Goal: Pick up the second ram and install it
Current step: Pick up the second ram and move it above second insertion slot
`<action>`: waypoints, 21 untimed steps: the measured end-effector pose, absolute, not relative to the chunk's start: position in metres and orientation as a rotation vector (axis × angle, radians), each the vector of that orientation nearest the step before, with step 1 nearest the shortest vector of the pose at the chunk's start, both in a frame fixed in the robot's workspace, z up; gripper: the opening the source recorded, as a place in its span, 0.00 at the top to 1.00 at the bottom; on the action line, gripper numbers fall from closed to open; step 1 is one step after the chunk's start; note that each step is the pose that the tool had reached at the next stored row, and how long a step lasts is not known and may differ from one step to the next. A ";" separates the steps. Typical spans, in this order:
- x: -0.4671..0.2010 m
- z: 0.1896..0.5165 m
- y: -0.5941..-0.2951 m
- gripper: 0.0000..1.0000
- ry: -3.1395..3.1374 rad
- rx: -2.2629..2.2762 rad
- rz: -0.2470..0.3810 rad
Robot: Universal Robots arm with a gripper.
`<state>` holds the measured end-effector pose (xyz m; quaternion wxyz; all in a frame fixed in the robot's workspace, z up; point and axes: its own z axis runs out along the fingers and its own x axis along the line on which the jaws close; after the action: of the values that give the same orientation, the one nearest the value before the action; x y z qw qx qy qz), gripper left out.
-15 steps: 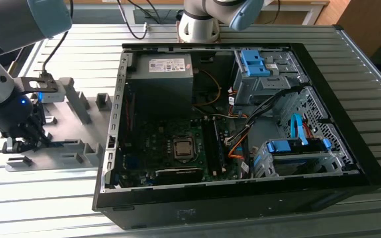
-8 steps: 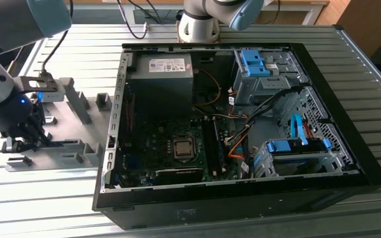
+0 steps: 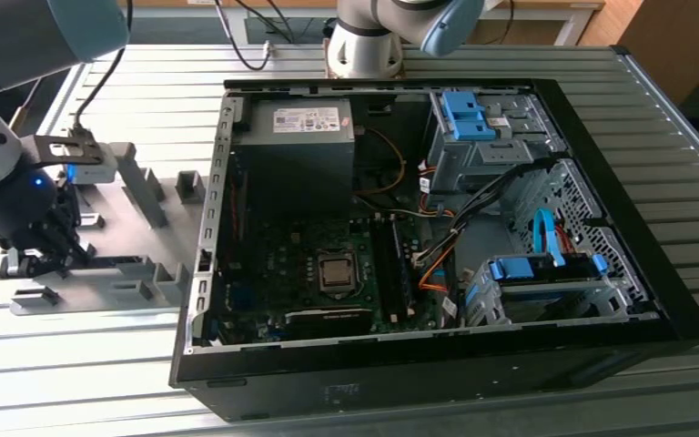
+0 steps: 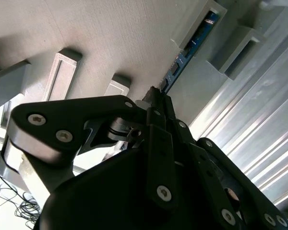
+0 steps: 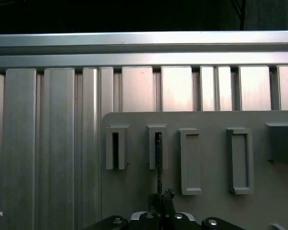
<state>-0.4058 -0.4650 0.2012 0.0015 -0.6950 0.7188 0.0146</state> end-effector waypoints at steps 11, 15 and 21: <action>-0.406 0.202 -0.465 0.86 2.256 -2.182 0.046; -0.406 0.204 -0.465 0.86 2.256 -2.182 0.046; -0.406 0.210 -0.465 0.86 2.256 -2.182 0.046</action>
<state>-0.4059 -0.4650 0.2104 0.0014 -0.6950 0.7188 0.0146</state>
